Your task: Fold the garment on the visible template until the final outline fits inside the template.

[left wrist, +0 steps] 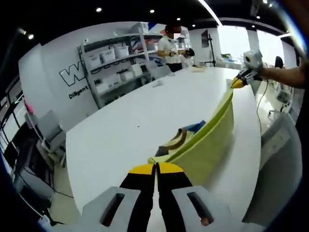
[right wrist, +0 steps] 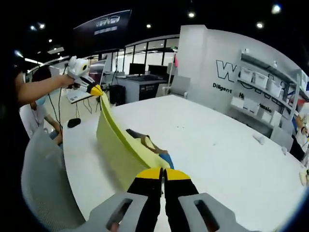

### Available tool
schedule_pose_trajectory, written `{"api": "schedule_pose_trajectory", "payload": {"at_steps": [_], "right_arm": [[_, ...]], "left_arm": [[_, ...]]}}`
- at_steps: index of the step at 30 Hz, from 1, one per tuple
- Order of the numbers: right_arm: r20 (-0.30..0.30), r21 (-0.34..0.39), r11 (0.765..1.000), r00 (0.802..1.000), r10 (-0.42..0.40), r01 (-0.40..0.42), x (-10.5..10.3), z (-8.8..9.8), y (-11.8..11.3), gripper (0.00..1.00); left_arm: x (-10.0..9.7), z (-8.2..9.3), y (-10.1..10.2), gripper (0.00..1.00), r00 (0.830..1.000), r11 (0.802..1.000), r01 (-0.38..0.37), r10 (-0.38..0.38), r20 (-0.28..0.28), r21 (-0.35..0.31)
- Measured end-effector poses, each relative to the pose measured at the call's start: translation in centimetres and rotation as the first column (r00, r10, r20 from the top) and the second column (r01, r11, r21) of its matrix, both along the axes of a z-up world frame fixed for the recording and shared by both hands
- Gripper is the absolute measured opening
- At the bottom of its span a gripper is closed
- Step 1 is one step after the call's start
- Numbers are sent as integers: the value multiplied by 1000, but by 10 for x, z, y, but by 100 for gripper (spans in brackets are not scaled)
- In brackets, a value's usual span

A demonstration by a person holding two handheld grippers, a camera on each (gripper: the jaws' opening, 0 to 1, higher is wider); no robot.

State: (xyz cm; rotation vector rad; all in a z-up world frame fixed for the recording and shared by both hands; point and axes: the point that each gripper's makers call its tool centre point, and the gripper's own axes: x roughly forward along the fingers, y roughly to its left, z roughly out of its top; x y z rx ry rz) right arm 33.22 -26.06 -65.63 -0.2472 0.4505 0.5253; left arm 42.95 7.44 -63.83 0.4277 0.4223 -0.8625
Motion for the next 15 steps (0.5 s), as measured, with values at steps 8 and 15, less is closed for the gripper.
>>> {"api": "schedule_pose_trajectory", "payload": {"at_steps": [8,15], "right_arm": [[15,-9,1000,999,-28,28,24,-11,-5,0],[31,-39,998,998,-55,56,48,-28,-11,0]], "left_arm": [[24,-18,-5,2,998,999,-46,45,-35,-23],[42,-32,-9,2,996,997,-70,68,-53,-28]]}}
